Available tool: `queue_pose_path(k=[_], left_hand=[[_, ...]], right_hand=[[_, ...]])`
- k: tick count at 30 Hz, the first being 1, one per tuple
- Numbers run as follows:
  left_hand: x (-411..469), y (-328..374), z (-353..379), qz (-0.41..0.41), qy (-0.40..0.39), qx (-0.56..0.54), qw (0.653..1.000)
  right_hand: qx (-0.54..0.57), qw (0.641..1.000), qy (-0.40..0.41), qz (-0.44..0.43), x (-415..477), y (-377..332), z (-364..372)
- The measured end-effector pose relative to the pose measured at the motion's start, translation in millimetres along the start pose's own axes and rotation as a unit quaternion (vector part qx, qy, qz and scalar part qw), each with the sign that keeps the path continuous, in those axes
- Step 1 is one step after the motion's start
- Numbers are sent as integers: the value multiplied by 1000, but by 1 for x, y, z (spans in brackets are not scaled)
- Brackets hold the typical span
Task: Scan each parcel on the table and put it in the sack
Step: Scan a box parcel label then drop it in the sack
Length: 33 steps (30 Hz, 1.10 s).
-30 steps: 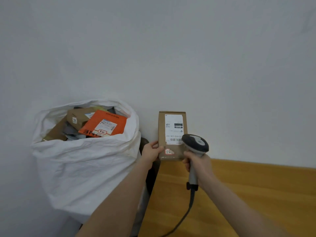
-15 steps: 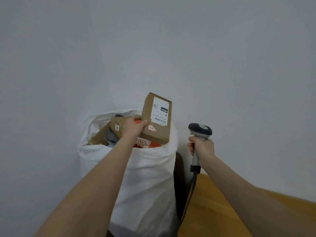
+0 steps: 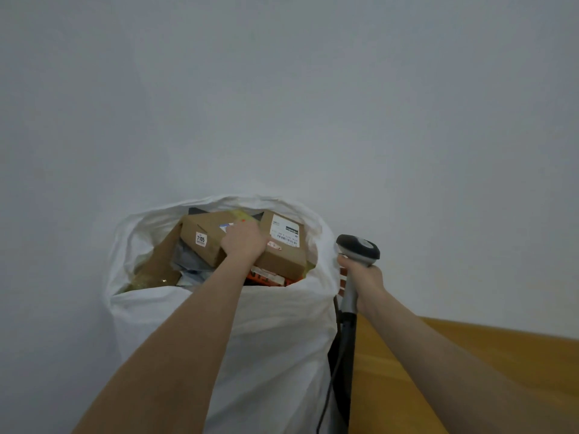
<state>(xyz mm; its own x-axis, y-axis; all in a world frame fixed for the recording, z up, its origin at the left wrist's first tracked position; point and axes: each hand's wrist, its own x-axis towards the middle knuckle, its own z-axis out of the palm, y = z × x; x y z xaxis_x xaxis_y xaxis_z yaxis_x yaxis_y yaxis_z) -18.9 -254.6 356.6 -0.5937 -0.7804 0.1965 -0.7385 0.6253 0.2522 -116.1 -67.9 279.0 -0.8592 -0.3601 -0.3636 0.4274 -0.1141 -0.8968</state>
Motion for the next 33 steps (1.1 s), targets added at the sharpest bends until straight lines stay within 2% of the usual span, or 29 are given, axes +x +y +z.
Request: queue_pose_path(k=[3,8,12,18,26,33], left_hand=[[10,21,-5,88,71,17,993],[0,110,17,225,79,-56,969],[-45,197,60,313,4,-95,945],[-150,314,133,389,-120,-61,911],[-303,479,191,466,-193,-35,863],[-385,586,229,501,-250,-27,828]], right_hand=[[23,1000,16,-6,-3,-7,-9],[81,995,64,-17,-8,-20,-67],[115,983,141,-17,-17,-24,-145],[157,957,244,-9,-41,-23,-296],[204,912,355,11,-84,-18,-522],[221,880,421,15,-96,-32,-652]])
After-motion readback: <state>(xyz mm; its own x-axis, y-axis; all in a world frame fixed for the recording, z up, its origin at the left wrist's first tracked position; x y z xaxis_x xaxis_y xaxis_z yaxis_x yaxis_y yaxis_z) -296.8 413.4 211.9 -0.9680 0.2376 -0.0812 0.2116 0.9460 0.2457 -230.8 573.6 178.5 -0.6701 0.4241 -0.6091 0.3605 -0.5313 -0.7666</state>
